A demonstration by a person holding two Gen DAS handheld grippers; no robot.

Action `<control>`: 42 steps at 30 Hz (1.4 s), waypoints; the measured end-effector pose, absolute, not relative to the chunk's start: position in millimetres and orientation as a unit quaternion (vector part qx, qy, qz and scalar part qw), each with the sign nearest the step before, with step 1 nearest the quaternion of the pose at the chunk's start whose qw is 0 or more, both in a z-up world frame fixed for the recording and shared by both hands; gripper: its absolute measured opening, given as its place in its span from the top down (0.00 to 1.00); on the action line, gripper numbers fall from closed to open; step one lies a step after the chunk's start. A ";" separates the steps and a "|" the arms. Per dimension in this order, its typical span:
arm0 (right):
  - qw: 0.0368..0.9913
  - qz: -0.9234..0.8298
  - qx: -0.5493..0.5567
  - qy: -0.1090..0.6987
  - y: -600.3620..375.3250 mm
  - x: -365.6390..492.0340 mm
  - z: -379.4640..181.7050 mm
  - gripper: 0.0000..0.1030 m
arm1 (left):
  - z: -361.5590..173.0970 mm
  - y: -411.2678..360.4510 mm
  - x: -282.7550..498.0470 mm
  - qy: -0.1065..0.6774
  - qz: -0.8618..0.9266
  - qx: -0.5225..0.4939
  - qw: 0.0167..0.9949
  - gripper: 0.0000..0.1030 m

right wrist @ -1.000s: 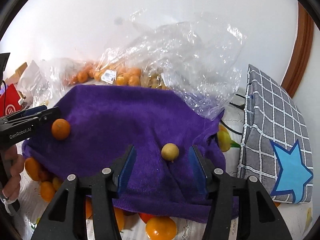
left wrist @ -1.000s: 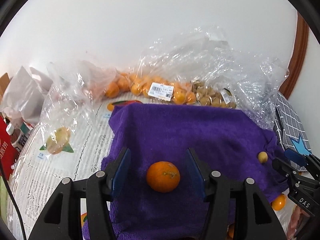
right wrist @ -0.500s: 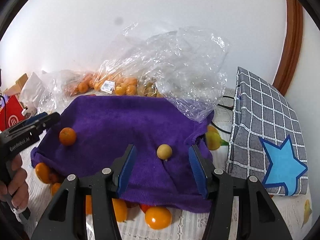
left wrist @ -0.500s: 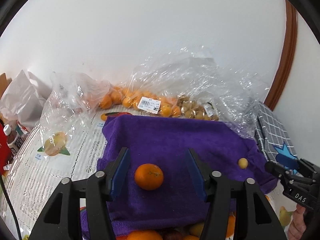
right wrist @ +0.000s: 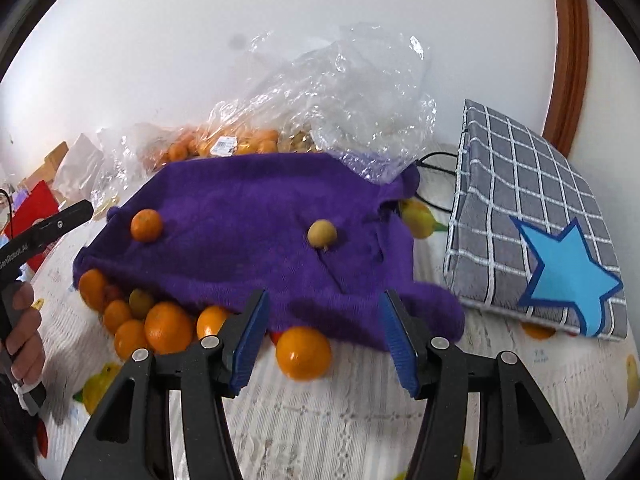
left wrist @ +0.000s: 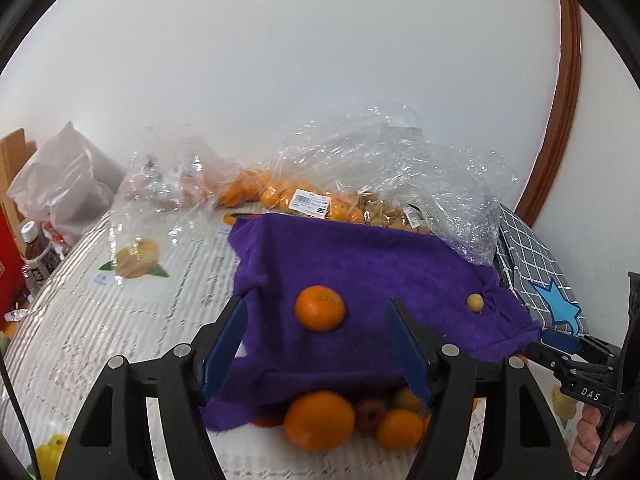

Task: Organize fruits
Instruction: 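Grasp another orange at the towel edge with the left tool while the right tool grasps an orange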

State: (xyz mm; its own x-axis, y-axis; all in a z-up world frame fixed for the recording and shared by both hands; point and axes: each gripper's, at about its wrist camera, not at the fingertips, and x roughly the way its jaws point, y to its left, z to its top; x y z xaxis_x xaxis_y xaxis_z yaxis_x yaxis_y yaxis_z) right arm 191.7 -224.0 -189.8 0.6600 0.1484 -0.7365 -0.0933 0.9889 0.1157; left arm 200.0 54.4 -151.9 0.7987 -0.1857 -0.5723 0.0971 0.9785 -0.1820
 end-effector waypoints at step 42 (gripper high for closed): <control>0.879 0.078 0.006 0.471 -207.9 187.6 -226.0 0.67 | -204.9 57.6 192.8 0.446 -0.121 -0.102 0.881 0.60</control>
State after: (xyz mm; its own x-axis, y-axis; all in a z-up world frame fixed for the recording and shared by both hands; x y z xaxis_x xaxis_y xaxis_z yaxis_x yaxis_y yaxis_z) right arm 187.6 -207.9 -226.0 0.5438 0.1429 -0.8270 -0.1324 0.9877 0.0835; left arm 192.8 57.6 -204.9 0.5731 -0.3035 -0.7612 0.1219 0.9501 -0.2871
